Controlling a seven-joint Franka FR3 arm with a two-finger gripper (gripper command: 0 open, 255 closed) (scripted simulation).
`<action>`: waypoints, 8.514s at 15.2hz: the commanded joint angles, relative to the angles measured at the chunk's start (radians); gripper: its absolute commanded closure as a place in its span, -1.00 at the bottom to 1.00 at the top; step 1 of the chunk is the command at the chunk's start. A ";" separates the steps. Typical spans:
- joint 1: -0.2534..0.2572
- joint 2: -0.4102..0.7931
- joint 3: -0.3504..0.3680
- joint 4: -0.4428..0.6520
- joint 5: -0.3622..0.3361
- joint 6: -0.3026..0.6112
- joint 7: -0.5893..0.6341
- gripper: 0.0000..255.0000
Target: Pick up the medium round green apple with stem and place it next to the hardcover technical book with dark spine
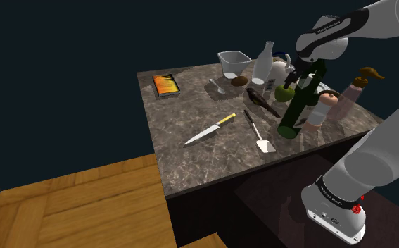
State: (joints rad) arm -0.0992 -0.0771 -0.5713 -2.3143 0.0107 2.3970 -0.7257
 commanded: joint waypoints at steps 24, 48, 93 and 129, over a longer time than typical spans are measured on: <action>-0.005 -0.069 0.014 0.064 -0.049 -0.122 0.040 1.00; 0.005 -0.146 0.063 0.303 -0.086 -0.431 0.103 1.00; 0.313 0.724 0.400 1.375 0.027 -0.677 0.760 1.00; 0.334 0.704 0.402 1.017 0.024 -0.340 0.769 -1.00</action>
State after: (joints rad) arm 0.2344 0.6265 -0.1696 -1.2975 0.0348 2.0574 0.0433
